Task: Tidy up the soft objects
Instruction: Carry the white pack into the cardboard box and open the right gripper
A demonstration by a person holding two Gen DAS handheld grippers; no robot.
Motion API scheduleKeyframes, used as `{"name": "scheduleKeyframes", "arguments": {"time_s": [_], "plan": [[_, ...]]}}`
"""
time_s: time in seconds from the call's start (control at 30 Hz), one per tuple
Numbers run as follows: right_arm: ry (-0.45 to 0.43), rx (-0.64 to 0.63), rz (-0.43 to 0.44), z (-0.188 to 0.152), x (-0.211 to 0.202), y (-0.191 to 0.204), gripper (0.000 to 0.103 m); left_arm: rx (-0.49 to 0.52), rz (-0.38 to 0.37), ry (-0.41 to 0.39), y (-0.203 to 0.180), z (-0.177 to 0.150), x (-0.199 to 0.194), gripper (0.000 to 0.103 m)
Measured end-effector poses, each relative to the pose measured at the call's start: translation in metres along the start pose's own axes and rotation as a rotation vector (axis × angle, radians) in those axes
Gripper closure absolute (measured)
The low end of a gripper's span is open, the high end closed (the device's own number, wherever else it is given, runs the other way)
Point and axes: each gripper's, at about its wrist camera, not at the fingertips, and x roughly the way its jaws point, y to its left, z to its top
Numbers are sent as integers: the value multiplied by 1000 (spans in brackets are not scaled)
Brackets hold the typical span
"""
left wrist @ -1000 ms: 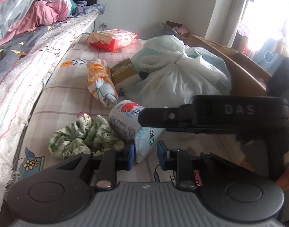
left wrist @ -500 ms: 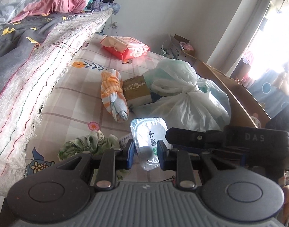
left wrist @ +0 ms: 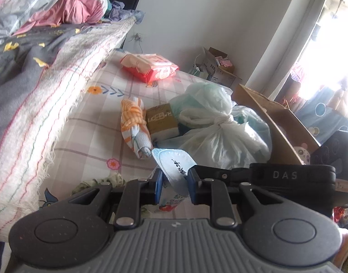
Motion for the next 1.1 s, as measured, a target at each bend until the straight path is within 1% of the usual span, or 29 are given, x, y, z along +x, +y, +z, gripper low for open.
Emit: {"name": "scheduleKeyframes", "arguments": {"time_s": [0.1, 0.2, 0.33, 0.43, 0.5, 0.63, 0.73, 0.83, 0.93, 1.0, 1.1], "plan": [[-7, -11, 26, 4, -13, 10, 80, 36, -2, -35, -13, 7, -15, 80], [-35, -29, 56, 11, -32, 19, 80, 71, -6, -66, -29, 16, -28, 80], [-75, -54, 81, 23, -65, 29, 80, 121, -27, -103, -59, 30, -41, 80], [-116, -73, 87, 35, -99, 32, 80, 165, -70, -129, -89, 41, -46, 80], [-152, -85, 81, 44, -127, 31, 80, 201, -112, -143, -114, 47, -44, 79], [-239, -124, 28, 58, -189, 23, 80, 258, -209, -139, -163, 59, -31, 79], [-280, -130, -39, 67, -231, 8, 79, 282, -281, -93, -197, 61, -9, 79], [-277, -91, -100, 72, -264, -19, 79, 304, -329, -20, -227, 54, 18, 79], [-232, -27, -148, 71, -284, -51, 78, 301, -354, 73, -243, 44, 46, 78], [-183, 23, -166, 69, -287, -73, 78, 281, -359, 143, -243, 35, 64, 78], [-108, 97, -170, 64, -284, -105, 78, 259, -350, 228, -240, 25, 87, 79]]}}
